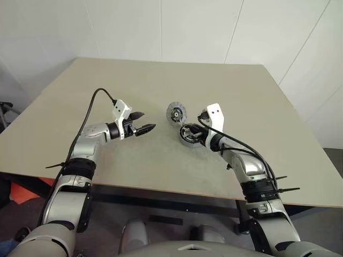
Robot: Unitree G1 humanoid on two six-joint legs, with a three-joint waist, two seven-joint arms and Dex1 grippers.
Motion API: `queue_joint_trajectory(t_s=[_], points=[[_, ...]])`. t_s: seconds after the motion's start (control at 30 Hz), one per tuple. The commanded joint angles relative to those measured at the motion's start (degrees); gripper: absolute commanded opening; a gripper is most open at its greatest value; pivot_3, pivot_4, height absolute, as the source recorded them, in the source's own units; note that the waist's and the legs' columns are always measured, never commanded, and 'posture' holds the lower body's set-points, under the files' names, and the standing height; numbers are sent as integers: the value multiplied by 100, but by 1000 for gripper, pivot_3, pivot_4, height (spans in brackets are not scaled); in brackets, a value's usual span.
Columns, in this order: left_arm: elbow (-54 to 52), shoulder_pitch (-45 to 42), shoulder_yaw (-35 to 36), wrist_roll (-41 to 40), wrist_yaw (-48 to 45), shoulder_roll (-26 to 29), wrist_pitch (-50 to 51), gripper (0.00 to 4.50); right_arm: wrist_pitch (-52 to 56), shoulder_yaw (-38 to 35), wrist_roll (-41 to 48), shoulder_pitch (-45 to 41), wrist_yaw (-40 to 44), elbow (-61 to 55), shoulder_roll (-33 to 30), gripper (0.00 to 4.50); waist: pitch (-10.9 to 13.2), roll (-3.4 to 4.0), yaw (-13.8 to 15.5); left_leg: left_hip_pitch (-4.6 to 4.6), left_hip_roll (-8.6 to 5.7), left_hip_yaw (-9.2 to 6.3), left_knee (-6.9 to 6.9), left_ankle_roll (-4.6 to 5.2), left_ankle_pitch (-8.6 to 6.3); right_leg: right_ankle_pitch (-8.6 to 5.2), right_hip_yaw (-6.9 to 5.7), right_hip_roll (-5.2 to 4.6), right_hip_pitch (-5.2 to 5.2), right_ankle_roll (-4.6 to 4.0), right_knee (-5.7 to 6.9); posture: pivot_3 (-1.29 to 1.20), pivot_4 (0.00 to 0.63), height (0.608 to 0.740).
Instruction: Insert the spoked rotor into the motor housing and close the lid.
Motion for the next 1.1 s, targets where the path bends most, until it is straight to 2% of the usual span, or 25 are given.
queue_joint_trajectory(t_s=[0.03, 0.37, 0.53, 0.67, 0.83, 1.1], points=[[-103, -133, 73, -18, 0, 16, -108, 4429, 74, -219, 142, -205, 7, -425, -90, 364, 1, 0, 2, -2, 0, 0, 0, 0, 0, 0, 0, 0, -1, 0, -1, 0, 0, 740], [-152, -89, 76, -25, -15, 9, -99, 4429, 413, -146, 262, -690, -14, -1300, 17, 364, 2, 2, -59, -46, 5, 0, -13, -7, 4, 18, -1, 6, -49, -44, 3, 0, 0, 740], [-281, 10, 93, -49, -4, 47, -58, 4429, 694, 167, 224, -247, 2, -1198, 178, 364, 2, 2, -64, -59, 2, 0, -11, -8, 4, 16, -1, 4, -53, -42, -2, 0, 0, 740], [-327, 44, 103, -55, 20, 62, -36, 4429, 782, 379, -61, 99, -191, -611, 220, 364, 2, 3, -77, -58, 2, -1, -11, -2, 1, 16, -2, 4, -53, -41, -1, 0, 0, 740], [-250, -12, 99, -41, 29, 61, -52, 4429, 657, 46, -50, -118, -407, -356, 141, 364, 2, 2, -101, -31, 2, -1, -10, -6, 3, -7, -2, 3, -34, -4, 1, 0, 0, 740], [-121, -97, 79, -21, 9, 28, -96, 4429, 643, -272, 406, -395, -47, -1102, -87, 364, 3, 2, -93, -46, -3, -2, -4, -16, 9, -7, 0, -3, -37, -2, -2, 0, 0, 740]])
